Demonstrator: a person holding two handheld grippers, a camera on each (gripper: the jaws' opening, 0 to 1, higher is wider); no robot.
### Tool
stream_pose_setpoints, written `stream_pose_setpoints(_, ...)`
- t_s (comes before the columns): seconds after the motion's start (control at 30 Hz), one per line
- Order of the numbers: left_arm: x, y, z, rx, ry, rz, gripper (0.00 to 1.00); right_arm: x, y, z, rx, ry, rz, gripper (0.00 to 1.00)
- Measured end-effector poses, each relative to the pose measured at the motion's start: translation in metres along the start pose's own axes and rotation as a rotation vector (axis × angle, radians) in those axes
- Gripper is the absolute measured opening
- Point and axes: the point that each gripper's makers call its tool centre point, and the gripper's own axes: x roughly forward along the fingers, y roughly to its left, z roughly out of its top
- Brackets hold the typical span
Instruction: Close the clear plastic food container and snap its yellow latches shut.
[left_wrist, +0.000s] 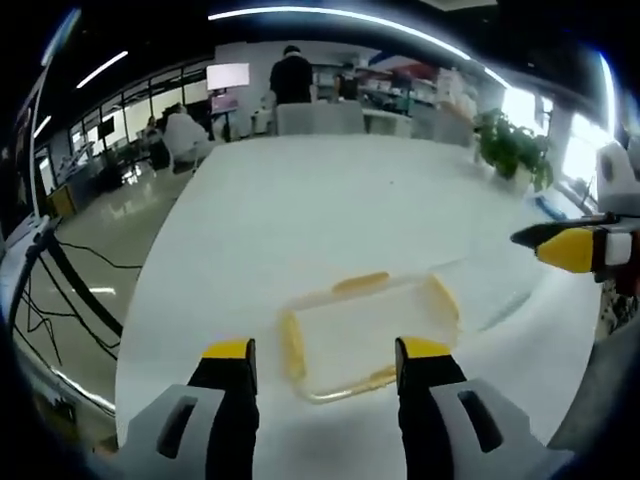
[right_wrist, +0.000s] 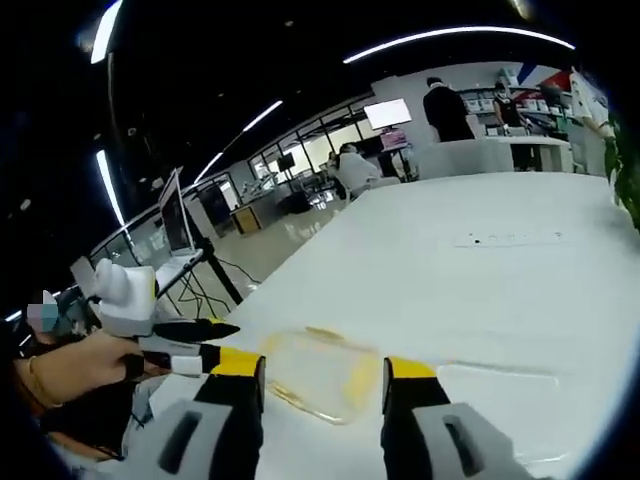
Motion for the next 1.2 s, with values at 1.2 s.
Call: stream_pose_setpoints(1.2,0.033,0.027,-0.03,-0.026,0.043,0.055,0.33,0.058,-0.022,-0.05,-0.138,0.135,-0.175,0.17)
